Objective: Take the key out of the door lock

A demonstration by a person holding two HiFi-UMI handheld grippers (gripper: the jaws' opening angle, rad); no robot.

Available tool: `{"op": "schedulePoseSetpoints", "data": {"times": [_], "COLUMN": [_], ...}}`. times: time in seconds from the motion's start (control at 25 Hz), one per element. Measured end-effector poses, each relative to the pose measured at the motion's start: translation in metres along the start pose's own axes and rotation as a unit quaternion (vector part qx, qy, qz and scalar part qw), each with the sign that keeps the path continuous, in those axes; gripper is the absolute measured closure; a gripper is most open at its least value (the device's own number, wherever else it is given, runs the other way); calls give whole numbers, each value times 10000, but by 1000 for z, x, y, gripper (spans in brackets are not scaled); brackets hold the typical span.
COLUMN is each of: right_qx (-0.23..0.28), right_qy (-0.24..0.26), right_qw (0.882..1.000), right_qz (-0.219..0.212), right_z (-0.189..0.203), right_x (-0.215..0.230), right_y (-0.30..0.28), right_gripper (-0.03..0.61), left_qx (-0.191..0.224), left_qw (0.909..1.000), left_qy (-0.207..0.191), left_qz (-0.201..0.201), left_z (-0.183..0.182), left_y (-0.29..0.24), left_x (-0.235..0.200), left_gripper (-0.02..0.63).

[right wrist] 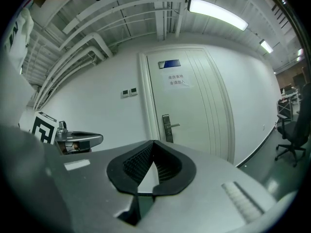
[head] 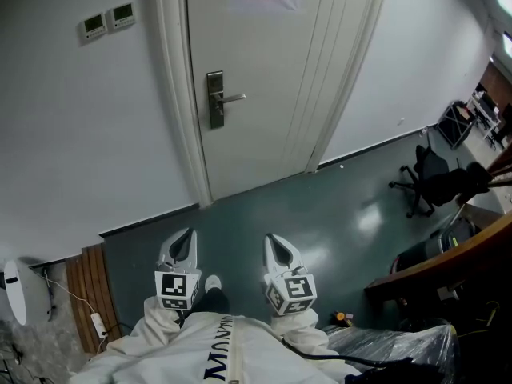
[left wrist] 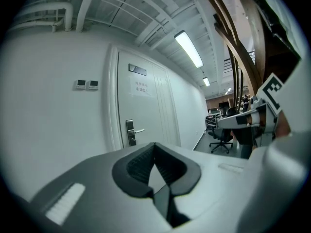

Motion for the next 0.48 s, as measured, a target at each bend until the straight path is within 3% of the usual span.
{"op": "schedulePoseSetpoints", "data": {"times": [0.48], "right_qx": [-260], "right_qy": [-29], "right_qw": [9996], "right_qz": [119], "right_z": [3], "right_x": [31], "right_y": [-75], "right_gripper": [578], "left_qx": [-90], "left_qw": [9995], "left_qy": [109], "left_qz": [271], "left_z": [11], "left_y": [-88], "left_x": [-23], "left_gripper": [614]}}
Point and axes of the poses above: the fingertips, and each gripper's own axes: y backward along the fingers, x to its right, z out of its underside, the point moved 5 cm from there along y, backward along the fingers, and after that the axes turned 6 degrees about -z, right-handed, at the moved point
